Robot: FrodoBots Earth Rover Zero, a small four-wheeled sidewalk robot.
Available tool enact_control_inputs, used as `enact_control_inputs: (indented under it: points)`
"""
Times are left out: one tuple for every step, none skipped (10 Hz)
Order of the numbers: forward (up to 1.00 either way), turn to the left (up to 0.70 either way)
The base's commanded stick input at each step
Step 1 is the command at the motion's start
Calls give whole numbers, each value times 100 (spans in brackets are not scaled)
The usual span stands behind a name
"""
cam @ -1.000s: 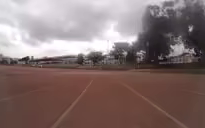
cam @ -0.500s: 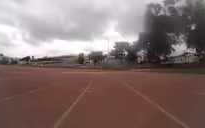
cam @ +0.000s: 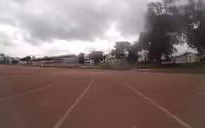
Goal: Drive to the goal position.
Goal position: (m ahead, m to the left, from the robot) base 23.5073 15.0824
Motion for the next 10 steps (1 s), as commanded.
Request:
enact_control_inputs:
  points:
    - [70, 0]
    - [70, 0]
    - [70, 0]
    - [70, 0]
    - [70, 0]
    - [70, 0]
    - [70, 0]
    - [70, 0]
    - [70, 0]
    - [70, 0]
